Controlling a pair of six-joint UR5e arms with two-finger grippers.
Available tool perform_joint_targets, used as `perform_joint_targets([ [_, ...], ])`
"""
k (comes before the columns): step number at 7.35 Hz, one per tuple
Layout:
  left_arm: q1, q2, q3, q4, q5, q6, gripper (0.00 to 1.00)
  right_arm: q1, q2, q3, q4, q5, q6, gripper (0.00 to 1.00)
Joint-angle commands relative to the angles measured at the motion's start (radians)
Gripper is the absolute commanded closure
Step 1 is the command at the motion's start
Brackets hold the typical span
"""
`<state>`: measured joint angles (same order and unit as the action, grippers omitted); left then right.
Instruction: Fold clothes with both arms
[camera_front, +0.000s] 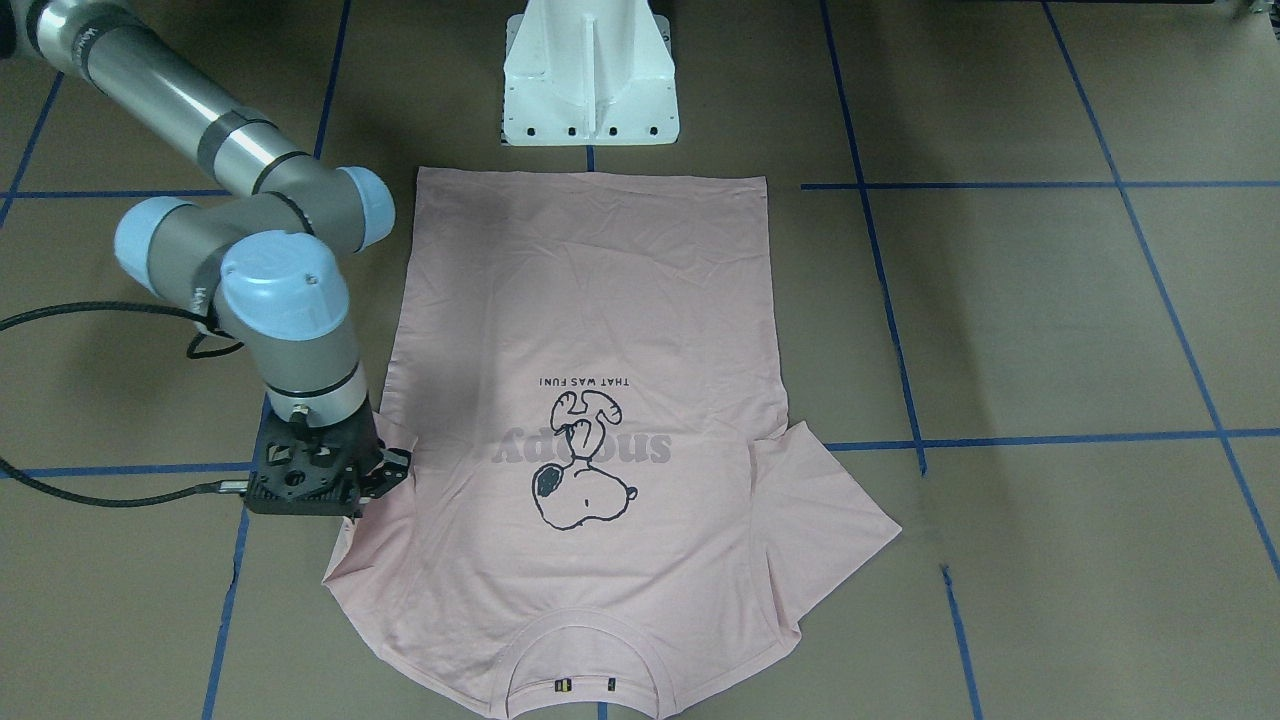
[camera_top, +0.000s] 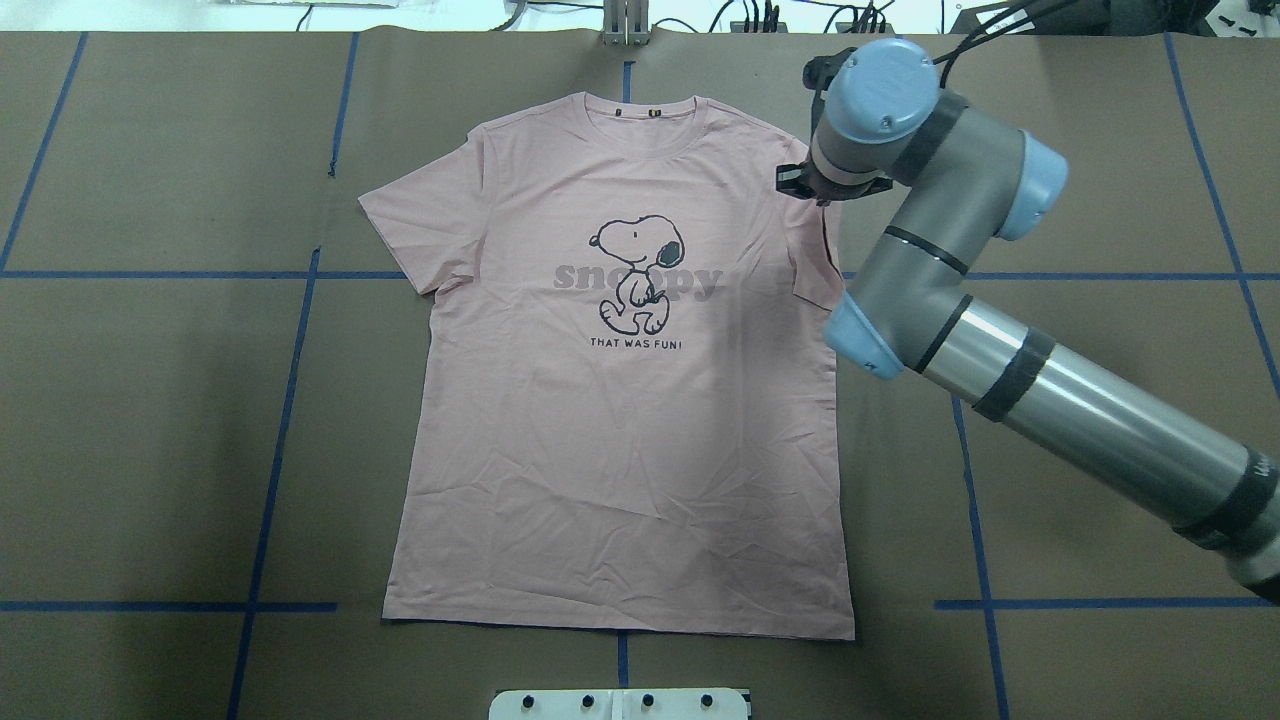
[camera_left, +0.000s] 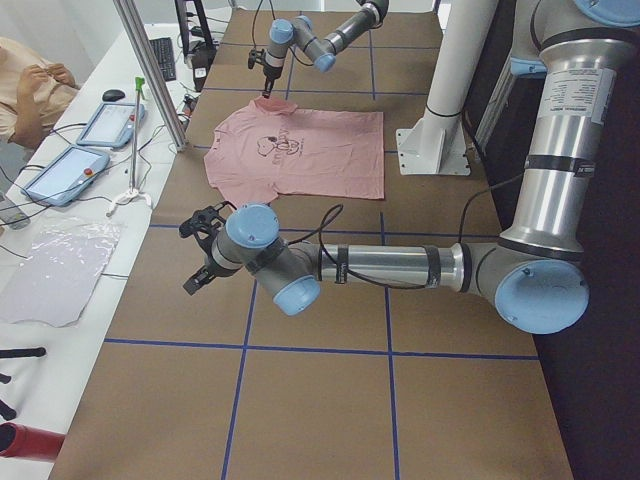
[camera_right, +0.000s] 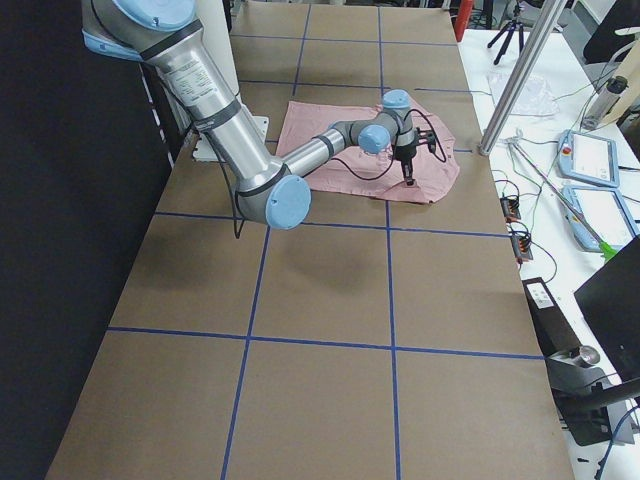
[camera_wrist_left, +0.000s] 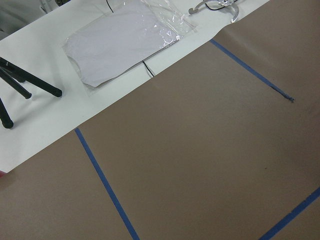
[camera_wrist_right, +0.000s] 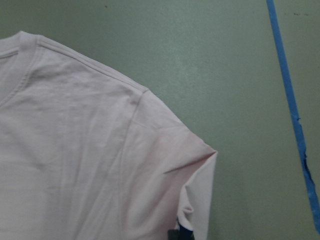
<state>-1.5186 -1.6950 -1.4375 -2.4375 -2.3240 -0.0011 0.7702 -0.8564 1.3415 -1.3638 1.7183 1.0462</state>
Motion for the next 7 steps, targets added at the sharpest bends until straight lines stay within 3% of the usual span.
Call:
perform_joint_targets([
  [1, 0.000, 0.000, 0.000, 0.001, 0.000, 0.000, 0.00, -0.057, 0.085, -0.083, -0.011, -0.083, 0.072, 1.00],
  [2, 0.000, 0.000, 0.002, 0.001, 0.000, -0.002, 0.00, -0.066, 0.100, -0.113, -0.008, -0.109, 0.072, 0.91],
  [4, 0.000, 0.000, 0.002, 0.001, 0.000, -0.002, 0.00, -0.074, 0.100, -0.122, -0.008, -0.112, 0.067, 0.27],
  [5, 0.000, 0.000, 0.000, 0.001, 0.000, -0.003, 0.00, -0.083, 0.111, -0.125, -0.008, -0.137, 0.058, 0.00],
  [7, 0.000, -0.002, -0.009, -0.005, -0.003, -0.003, 0.00, -0.069, 0.157, -0.124, -0.015, -0.097, -0.001, 0.00],
])
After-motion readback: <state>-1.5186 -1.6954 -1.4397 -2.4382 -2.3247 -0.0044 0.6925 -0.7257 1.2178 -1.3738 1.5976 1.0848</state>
